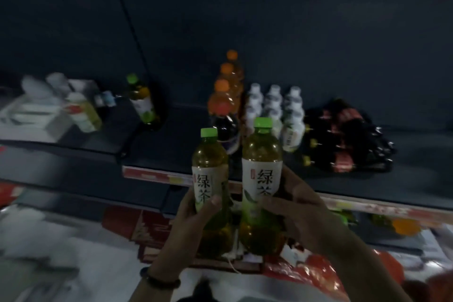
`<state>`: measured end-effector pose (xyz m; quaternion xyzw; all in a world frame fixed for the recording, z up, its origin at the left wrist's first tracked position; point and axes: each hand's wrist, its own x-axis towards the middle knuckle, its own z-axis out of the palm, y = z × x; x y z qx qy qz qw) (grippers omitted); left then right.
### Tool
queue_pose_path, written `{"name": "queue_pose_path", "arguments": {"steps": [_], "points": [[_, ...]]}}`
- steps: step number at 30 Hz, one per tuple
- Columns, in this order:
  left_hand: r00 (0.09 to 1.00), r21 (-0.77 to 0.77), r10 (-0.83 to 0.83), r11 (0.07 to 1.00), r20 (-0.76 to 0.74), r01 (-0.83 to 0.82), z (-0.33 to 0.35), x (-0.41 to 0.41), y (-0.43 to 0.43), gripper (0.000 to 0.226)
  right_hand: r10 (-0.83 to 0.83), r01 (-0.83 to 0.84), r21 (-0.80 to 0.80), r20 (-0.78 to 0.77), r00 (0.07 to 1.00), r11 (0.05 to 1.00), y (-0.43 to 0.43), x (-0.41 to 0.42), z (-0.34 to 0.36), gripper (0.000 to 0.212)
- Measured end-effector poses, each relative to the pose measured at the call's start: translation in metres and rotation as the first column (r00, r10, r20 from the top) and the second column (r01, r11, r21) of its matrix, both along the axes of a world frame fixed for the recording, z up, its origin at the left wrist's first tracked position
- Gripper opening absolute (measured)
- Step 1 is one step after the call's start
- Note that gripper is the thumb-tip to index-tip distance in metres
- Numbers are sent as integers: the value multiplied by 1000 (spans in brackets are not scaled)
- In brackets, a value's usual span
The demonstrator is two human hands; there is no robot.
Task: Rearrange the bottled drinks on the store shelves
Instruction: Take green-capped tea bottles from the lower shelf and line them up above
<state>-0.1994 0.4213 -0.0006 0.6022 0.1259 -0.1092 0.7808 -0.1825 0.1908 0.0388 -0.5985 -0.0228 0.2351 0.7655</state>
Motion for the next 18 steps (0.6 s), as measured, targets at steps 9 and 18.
{"name": "queue_pose_path", "arguments": {"steps": [9,18], "points": [[979,120,170,976,116,-184,22,67,135,70,-50,112,-279,220,974,954,141,70,20,62],[929,401,294,841,224,-363,4,114,186,36,-172,248,-336,239,956,909,217,130,-28,47]]}}
